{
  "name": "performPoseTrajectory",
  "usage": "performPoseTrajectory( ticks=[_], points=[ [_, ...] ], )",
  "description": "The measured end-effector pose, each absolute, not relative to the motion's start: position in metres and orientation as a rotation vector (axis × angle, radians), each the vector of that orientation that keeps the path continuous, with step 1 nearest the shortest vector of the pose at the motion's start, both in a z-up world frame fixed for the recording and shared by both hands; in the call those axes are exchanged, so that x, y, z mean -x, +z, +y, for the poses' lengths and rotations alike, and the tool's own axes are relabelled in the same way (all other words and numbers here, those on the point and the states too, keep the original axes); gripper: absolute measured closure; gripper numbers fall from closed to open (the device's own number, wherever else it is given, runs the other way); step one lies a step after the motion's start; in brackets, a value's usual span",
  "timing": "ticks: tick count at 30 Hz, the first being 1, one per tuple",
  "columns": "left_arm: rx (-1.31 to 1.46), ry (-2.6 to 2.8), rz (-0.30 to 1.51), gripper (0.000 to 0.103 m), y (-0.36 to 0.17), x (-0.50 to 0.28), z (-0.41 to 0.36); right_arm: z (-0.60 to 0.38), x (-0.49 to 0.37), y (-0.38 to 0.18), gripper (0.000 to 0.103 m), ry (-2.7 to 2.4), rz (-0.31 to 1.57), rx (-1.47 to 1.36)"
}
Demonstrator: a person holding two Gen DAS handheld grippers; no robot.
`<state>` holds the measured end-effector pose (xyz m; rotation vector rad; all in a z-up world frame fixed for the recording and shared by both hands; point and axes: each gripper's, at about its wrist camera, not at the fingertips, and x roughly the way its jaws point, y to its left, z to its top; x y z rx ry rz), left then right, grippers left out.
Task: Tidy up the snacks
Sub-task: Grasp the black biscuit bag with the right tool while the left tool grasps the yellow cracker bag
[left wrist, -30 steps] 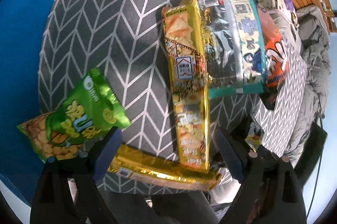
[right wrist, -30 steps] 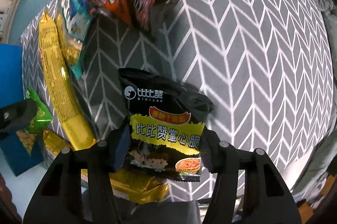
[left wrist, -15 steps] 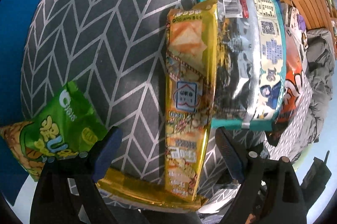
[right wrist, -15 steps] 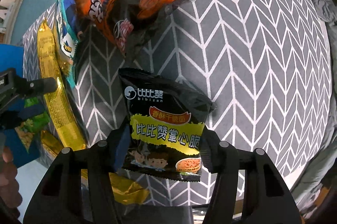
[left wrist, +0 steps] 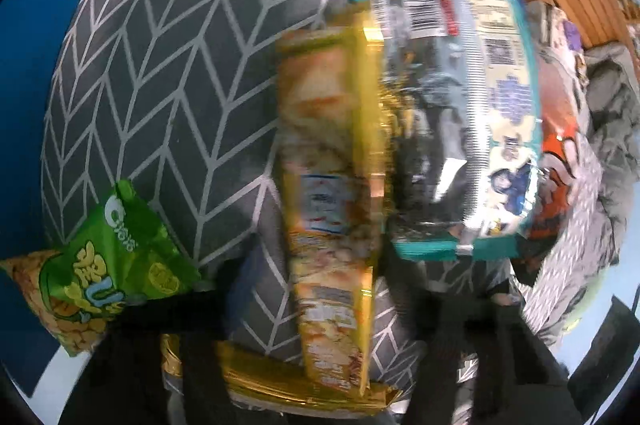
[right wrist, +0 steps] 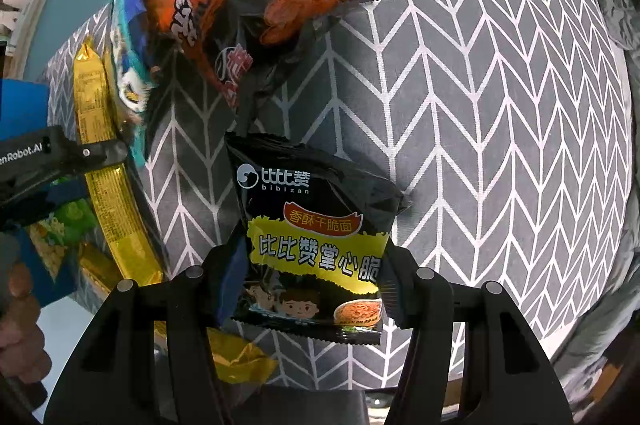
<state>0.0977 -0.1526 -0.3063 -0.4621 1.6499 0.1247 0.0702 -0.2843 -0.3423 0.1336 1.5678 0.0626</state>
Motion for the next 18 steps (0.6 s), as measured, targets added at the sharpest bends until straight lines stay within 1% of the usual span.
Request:
performPoseTrajectory(
  ticks=[2, 6, 18],
  points=[
    [0.459, 0.109, 1.671, 0.064, -0.307, -0.097, -0.152, -0.275, -0.062, -0.338, 0.046, 0.071, 1.562, -0.128],
    [0.478, 0.089, 1.662, 0.07, -0.305, -0.094, -0.149, -0.267, -0.054, -0.323, 0.046, 0.091, 1.541, -0.087],
    [0.492, 0.021, 1.584, 0.071, -0.272, -0.087, -0.136, -0.256, -0.046, -0.29, 0.046, 0.114, 1.477, -0.016]
  ],
)
